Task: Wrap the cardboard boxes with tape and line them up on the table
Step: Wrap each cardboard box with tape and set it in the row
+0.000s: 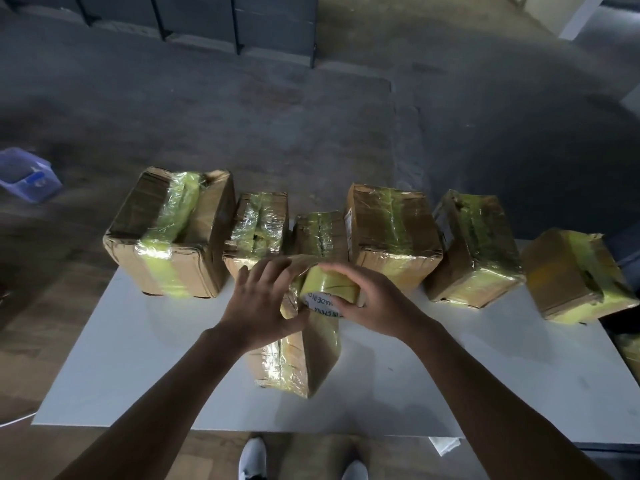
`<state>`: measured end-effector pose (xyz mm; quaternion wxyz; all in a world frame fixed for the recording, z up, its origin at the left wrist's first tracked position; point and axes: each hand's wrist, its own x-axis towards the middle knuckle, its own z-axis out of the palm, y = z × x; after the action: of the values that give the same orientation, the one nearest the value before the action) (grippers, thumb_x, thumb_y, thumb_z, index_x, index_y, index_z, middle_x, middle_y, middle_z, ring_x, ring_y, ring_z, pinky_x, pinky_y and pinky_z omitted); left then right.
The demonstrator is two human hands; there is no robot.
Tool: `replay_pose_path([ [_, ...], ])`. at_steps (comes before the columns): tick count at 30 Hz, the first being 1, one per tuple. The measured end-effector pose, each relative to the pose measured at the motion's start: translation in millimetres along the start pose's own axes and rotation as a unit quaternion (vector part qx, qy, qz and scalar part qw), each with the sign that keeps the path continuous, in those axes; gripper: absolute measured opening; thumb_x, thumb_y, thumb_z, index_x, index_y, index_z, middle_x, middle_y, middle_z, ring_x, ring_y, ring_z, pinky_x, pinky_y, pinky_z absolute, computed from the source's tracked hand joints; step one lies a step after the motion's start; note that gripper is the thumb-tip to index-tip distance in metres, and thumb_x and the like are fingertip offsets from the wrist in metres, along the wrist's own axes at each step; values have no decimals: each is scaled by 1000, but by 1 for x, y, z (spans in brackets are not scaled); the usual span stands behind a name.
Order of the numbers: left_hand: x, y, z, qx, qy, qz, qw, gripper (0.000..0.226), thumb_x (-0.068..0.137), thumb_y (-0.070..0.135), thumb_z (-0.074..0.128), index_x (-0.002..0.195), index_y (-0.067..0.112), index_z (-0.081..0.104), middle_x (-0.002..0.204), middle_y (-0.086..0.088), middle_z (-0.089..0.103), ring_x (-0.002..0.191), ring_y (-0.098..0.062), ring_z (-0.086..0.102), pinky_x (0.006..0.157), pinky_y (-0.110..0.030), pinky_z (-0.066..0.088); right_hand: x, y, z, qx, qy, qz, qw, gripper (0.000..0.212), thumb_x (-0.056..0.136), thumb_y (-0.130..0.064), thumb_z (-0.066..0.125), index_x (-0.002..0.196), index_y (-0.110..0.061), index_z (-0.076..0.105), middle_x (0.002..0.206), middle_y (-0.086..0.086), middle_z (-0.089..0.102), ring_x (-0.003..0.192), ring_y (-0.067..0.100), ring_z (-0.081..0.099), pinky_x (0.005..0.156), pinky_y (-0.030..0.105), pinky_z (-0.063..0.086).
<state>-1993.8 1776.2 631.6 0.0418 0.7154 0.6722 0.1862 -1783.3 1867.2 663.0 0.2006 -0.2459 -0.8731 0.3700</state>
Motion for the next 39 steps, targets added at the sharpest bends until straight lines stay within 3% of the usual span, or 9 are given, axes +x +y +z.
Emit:
replay_pose_path([
  [5, -6, -3, 3, -3, 32, -9, 999, 73, 76, 59, 54, 136, 18, 54, 127, -8, 57, 116, -33, 53, 90, -47, 44, -2, 4, -1, -52, 21, 2, 998, 55, 83, -11, 67, 134, -25, 55, 129, -14, 58, 113, 2, 59, 88, 25, 54],
  [11, -10, -5, 3, -21, 27, -23, 999, 72, 76, 60, 50, 137, 22, 50, 131, -5, 54, 120, -33, 50, 92, -49, 43, -14, 14, -6, -163, -22, 41, 986, 56, 79, -50, 61, 133, -34, 54, 107, -4, 71, 80, 8, 66, 72, 29, 57],
  [17, -18, -14, -2, -66, -2, -64, 996, 77, 77, 65, 46, 140, 20, 46, 143, -3, 46, 130, -31, 38, 100, -57, 40, -25, 23, 16, -64, -38, 87, 993, 68, 81, -26, 66, 136, -53, 37, 129, -17, 57, 110, -1, 56, 83, 15, 50],
  [24, -41, 5, 33, -185, 120, -107, 970, 67, 79, 51, 59, 132, 10, 53, 127, -8, 54, 117, -25, 41, 96, -45, 41, -37, 28, 16, -53, -23, 73, 996, 66, 77, -24, 68, 129, -56, 43, 122, -44, 46, 109, -19, 48, 78, 0, 40],
  [28, -51, 0, 57, -333, 89, -220, 913, 68, 78, 50, 57, 134, 14, 46, 127, 3, 47, 120, -16, 38, 98, -35, 39, -35, 31, 28, -53, -32, 51, 997, 51, 83, -22, 68, 127, -41, 49, 122, -10, 59, 102, -3, 55, 76, 5, 46],
  [32, -73, -16, 82, -364, 15, -278, 889, 59, 90, 31, 64, 140, 19, 35, 138, -4, 48, 125, -25, 48, 98, -36, 45, -20, 34, 51, -109, -83, 26, 990, 50, 86, -22, 66, 134, -29, 52, 121, 3, 63, 97, 15, 62, 75, 23, 55],
  [34, -76, -16, 87, -332, 12, -286, 898, 60, 94, 25, 60, 146, 17, 32, 147, -8, 41, 132, -29, 42, 102, -39, 44, -13, 33, 61, -133, -75, 30, 988, 51, 86, -20, 65, 134, -30, 52, 117, 4, 64, 91, 19, 64, 70, 30, 57],
  [36, -75, -16, 89, -237, 22, -233, 943, 61, 97, 29, 51, 151, 16, 27, 155, -9, 32, 141, -32, 31, 111, -49, 36, -10, 34, 63, -145, -74, 34, 986, 52, 85, -20, 66, 133, -32, 51, 116, 3, 64, 89, 18, 64, 69, 28, 56],
  [39, -73, -20, 87, -102, -53, -150, 982, 60, 97, 51, 13, 152, 28, 14, 161, -2, 19, 149, -30, 11, 118, -55, 19, -7, 30, 58, -160, -104, 34, 981, 53, 86, -23, 66, 136, -33, 50, 117, 3, 63, 93, 19, 63, 73, 31, 56],
])
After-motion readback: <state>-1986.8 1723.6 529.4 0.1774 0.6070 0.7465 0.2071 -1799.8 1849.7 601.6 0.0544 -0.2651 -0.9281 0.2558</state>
